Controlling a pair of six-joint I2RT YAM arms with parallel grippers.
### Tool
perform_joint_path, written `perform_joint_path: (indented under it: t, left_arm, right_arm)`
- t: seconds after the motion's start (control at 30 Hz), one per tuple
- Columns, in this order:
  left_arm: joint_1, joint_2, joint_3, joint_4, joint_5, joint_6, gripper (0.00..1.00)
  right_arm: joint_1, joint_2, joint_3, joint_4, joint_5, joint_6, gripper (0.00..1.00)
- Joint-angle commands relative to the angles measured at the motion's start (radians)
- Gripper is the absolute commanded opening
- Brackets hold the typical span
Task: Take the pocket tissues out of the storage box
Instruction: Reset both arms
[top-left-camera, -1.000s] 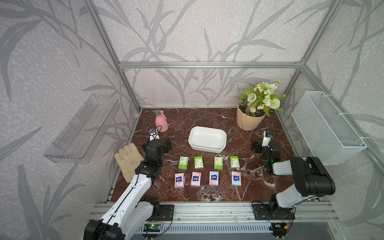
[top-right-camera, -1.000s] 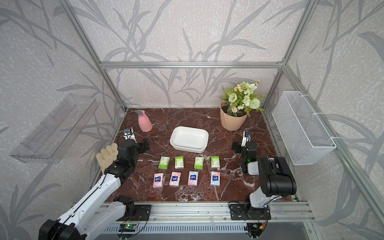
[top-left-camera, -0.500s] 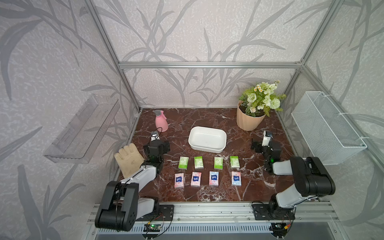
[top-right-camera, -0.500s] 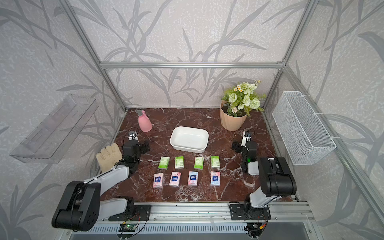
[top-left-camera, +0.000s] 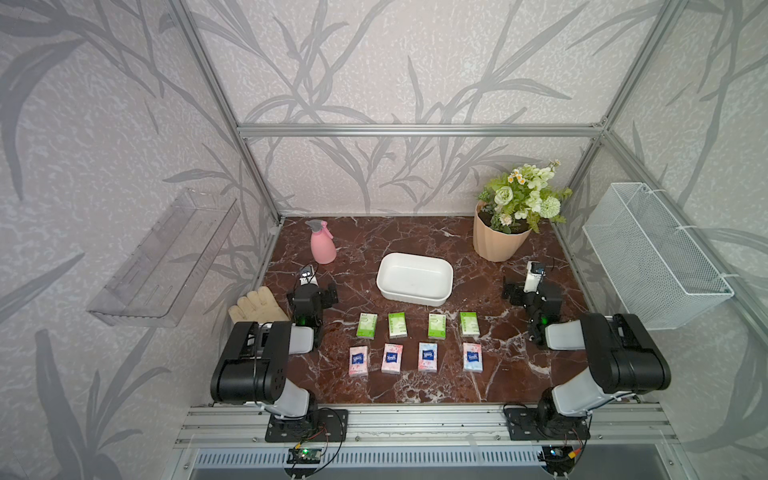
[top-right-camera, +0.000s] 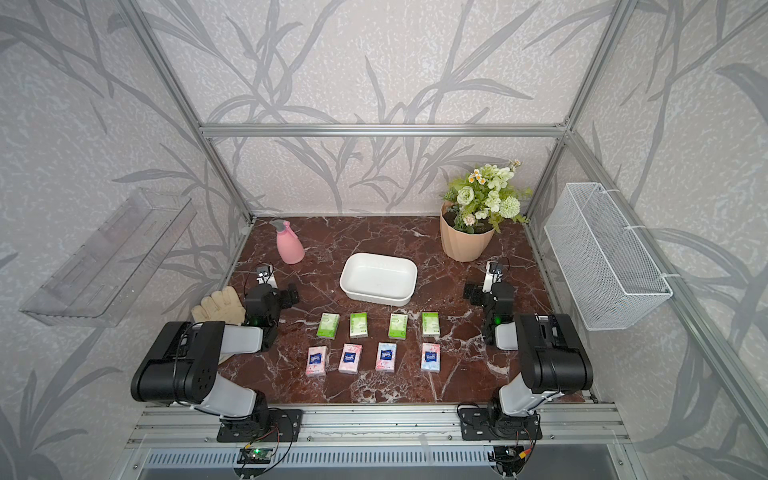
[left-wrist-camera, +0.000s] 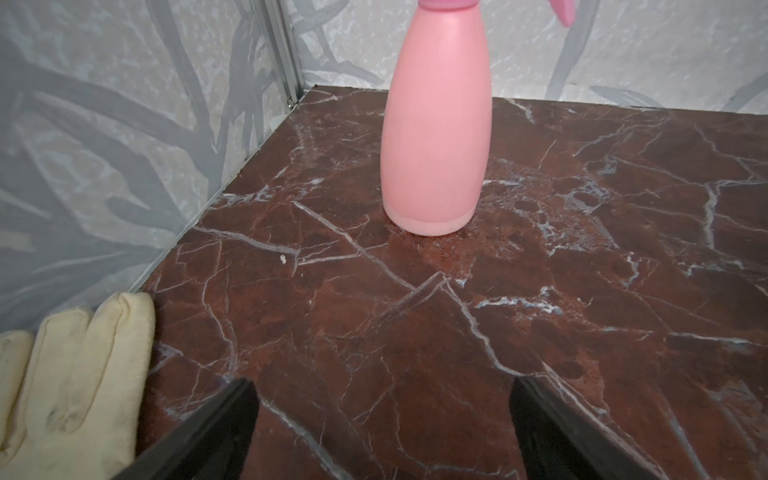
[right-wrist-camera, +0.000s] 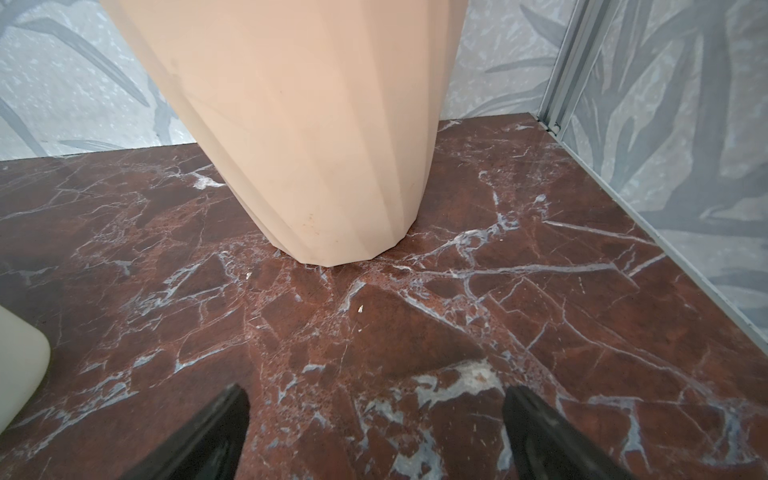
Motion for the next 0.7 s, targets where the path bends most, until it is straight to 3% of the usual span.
perform_joint_path:
  t: [0.0, 0.67]
  left_arm:
    - [0.001, -0.017, 0.04, -0.031, 0.028, 0.012, 1.0]
    - [-0.003, -0.006, 0.042, -0.021, 0.036, 0.026, 1.0]
  right_arm:
    - [-0.002, -0.003, 0.012, 0.014, 0.0, -0.002, 0.99]
    - [-0.002, -0.004, 0.012, 0.015, 0.0, -0.002, 0.99]
